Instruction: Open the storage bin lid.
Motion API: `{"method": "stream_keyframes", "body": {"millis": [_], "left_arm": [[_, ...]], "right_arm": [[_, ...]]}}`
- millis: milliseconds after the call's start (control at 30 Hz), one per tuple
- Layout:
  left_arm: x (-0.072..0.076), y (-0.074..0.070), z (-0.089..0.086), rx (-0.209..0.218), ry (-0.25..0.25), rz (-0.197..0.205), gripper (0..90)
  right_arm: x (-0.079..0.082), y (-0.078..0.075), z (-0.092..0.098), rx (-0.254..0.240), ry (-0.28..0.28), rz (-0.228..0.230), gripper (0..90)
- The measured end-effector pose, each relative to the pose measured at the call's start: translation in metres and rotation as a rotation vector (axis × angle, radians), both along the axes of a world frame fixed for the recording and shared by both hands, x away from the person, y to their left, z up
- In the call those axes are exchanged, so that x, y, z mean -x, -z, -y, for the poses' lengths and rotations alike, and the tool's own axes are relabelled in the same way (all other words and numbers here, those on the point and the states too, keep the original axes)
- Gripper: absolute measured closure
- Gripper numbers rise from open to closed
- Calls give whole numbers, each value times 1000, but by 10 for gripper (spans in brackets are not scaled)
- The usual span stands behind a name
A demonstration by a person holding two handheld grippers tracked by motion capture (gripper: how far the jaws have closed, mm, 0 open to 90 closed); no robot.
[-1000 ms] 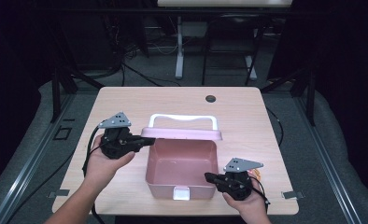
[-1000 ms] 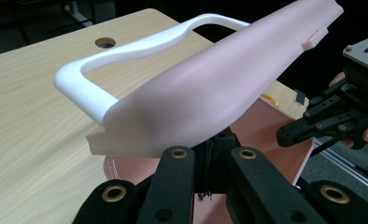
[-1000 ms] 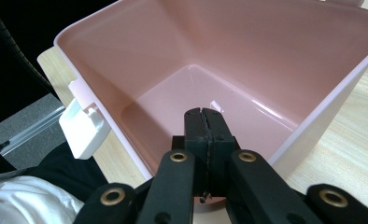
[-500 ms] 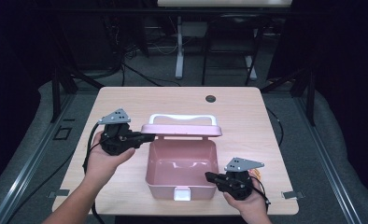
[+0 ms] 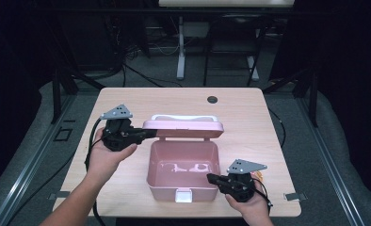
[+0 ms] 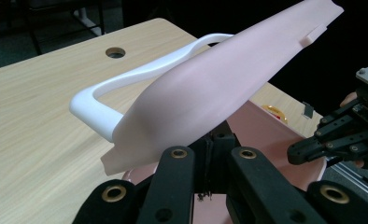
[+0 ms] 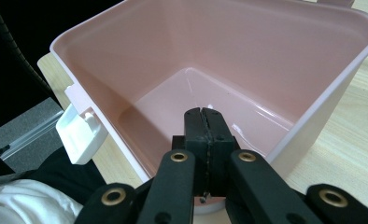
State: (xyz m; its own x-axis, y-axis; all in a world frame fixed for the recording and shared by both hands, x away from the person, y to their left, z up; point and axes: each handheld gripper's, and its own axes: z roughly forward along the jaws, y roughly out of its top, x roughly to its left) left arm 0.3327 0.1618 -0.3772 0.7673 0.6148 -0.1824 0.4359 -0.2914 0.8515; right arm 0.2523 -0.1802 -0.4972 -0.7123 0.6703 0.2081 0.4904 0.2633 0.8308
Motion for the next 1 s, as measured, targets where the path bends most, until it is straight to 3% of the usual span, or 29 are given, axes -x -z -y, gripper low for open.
{"method": "stream_keyframes", "body": {"millis": [1000], "left_arm": [[-18, -5, 2, -2, -37, 3, 900]], "right_arm": [[0, 1, 1, -11, -4, 1, 900]]}}
